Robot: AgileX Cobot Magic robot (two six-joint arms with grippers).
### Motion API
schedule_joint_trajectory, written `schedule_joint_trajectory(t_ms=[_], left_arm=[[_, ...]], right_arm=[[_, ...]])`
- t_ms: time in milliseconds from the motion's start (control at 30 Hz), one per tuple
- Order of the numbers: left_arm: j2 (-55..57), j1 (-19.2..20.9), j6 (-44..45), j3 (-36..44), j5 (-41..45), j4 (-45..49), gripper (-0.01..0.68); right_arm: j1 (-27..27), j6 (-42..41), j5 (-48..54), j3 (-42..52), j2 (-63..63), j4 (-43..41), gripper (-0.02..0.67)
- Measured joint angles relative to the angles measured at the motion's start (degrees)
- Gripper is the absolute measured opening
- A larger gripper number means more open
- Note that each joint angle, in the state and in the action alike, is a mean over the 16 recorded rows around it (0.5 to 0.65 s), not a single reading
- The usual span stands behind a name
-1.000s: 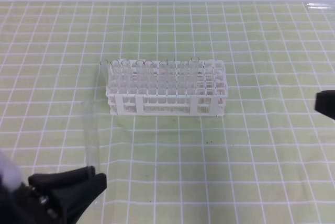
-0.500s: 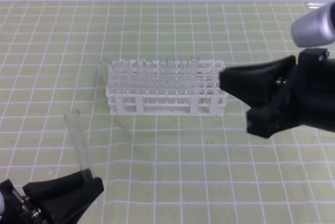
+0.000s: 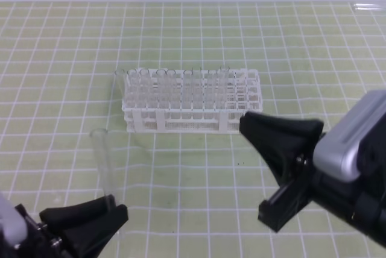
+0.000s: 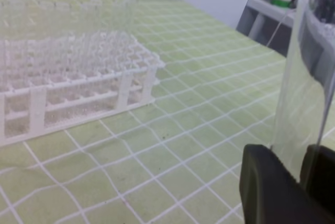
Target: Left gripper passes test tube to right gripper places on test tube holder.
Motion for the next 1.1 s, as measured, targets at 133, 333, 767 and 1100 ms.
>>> schedule_joint_trajectory(t_ms=[133, 333, 767, 1100], left_arm=[[4.7, 0.0, 0.3, 0.0, -3.7, -0.1, 0.055], [13.0, 0.0, 0.7, -0.3, -11.0, -0.2, 0.049], [21.9, 0.0, 0.9, -1.5, -18.9, -0.4, 0.043], [22.0, 0.1, 0.9, -1.6, -19.3, -0.4, 0.036]], right_arm=[[2.0, -0.2, -3.7, 2.6, 0.0, 0.0, -0.016], [3.6, 0.1, -4.7, 3.5, 0.0, 0.0, -0.015], [4.1, 5.3, -2.9, 2.4, 0.0, -4.8, 0.189], [5.6, 13.5, -2.4, 0.0, 0.6, -13.8, 0.427]])
